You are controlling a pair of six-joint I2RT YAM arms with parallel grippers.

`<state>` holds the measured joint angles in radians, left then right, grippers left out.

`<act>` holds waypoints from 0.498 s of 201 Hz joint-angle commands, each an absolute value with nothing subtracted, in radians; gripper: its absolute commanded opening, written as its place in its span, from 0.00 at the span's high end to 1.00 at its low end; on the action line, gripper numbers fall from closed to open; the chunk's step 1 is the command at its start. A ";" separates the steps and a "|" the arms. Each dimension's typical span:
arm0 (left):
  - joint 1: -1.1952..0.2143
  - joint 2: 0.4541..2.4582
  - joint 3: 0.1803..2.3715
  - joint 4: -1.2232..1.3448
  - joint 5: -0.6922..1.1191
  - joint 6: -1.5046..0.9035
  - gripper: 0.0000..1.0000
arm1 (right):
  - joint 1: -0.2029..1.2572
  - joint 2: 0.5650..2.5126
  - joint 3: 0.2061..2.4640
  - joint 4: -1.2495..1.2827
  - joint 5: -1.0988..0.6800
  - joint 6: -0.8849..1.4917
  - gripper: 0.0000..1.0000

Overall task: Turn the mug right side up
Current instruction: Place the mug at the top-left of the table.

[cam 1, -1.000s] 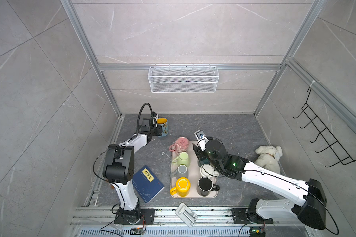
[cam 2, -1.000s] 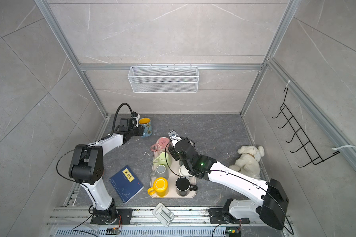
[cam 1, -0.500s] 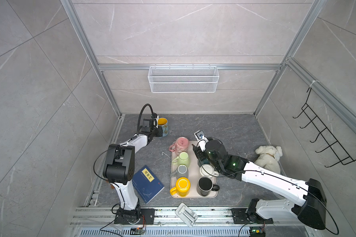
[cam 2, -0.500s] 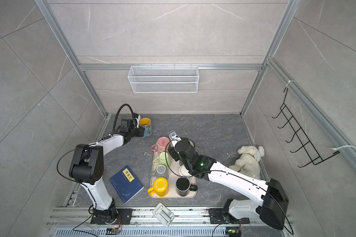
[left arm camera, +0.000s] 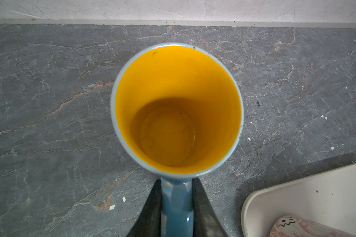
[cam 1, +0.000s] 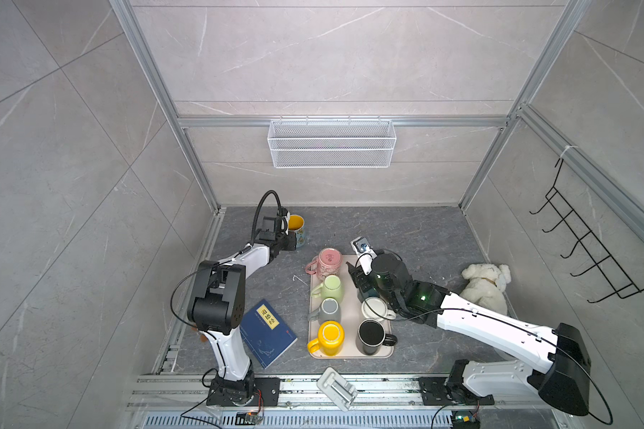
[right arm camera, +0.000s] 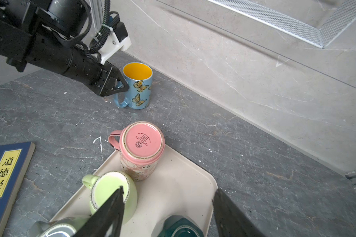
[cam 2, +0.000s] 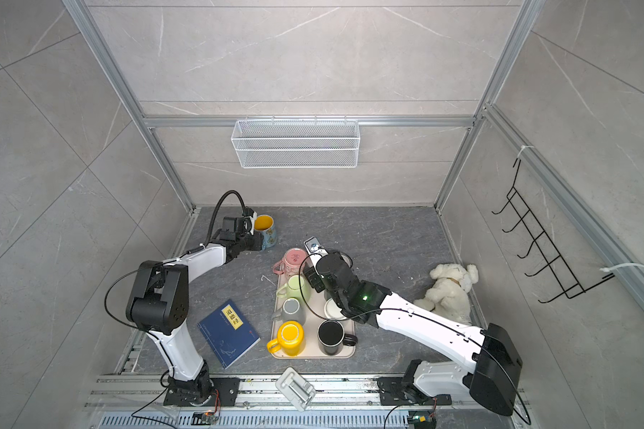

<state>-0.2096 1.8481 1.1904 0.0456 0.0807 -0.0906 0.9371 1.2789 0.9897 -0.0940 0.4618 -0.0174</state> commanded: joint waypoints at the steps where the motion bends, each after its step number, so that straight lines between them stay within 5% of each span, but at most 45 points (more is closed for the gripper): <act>1: -0.215 1.835 1.176 0.018 0.051 -0.094 0.74 | 0.935 1.269 0.971 -0.089 0.456 0.006 0.30; 59: -0.215 1.814 1.187 -0.018 0.029 -0.080 0.48 | 0.935 1.264 0.963 -0.090 0.456 0.021 0.29; 100: -0.219 1.748 1.174 -0.036 0.046 -0.101 0.41 | 0.934 1.258 0.959 -0.090 0.451 0.024 0.29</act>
